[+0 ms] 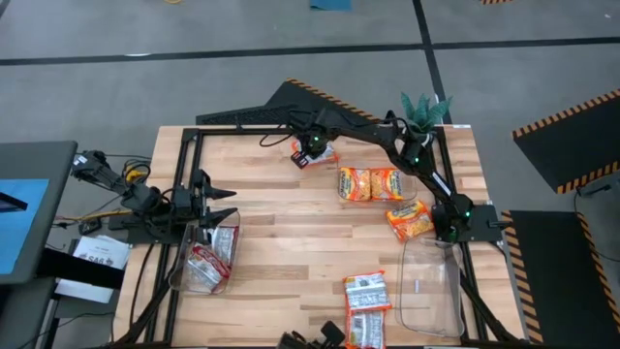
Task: Sort Maruchan noodles
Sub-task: Put the orange noodle pack into the top transparent bin
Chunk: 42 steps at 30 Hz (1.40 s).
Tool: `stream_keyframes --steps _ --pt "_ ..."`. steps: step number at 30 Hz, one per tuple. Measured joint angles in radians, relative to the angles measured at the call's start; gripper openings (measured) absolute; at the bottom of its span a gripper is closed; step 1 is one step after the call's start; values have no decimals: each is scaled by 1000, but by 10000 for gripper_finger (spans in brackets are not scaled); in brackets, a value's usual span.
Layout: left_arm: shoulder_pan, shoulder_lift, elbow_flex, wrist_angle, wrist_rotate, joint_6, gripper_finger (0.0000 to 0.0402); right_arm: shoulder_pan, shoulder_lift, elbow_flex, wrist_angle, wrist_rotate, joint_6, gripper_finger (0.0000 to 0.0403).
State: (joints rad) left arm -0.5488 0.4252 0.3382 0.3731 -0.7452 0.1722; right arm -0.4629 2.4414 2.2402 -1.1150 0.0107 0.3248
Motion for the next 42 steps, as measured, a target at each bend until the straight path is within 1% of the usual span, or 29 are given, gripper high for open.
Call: stream_keyframes --steps 1,2,9,13,18,20,21,23,25,27,30,33,36,39,42 --pt "0 0 0 0 0 0 185 0 0 0 -4 -29 0 7" --pt "0 0 0 0 0 0 185 0 0 -1 -6 -37 -7 7" --pt "0 0 0 0 0 0 185 11 1 -7 -17 -36 7 7" --pt "0 0 0 -1 0 0 185 57 1 -7 -46 -87 -84 11" --pt "0 0 0 -6 1 -29 185 110 -10 -7 -85 -93 -170 14" --pt "0 2 0 -35 8 -71 185 130 -28 -8 -165 -68 -193 14" --pt "0 12 0 -48 8 -85 185 147 -37 -8 -202 -32 -202 14" --pt "4 40 0 -46 8 -89 185 176 -59 -9 -239 30 -206 14" --pt "16 83 0 -25 8 -106 185 202 -102 -42 -246 74 -204 14" --pt "38 138 0 0 8 -130 185 224 -175 -99 -216 101 -197 14" --pt "79 223 0 41 8 -154 185 247 -318 -246 -112 138 -175 14" --pt "132 298 0 79 7 -164 185 268 -491 -445 26 153 -142 14" --pt "200 366 -1 120 10 -179 185 289 -691 -673 228 153 -109 14" --pt "309 437 0 167 78 -205 185 311 -877 -890 452 154 -75 15" --pt "474 521 26 180 178 -245 185 336 -1029 -1059 642 154 -67 15"
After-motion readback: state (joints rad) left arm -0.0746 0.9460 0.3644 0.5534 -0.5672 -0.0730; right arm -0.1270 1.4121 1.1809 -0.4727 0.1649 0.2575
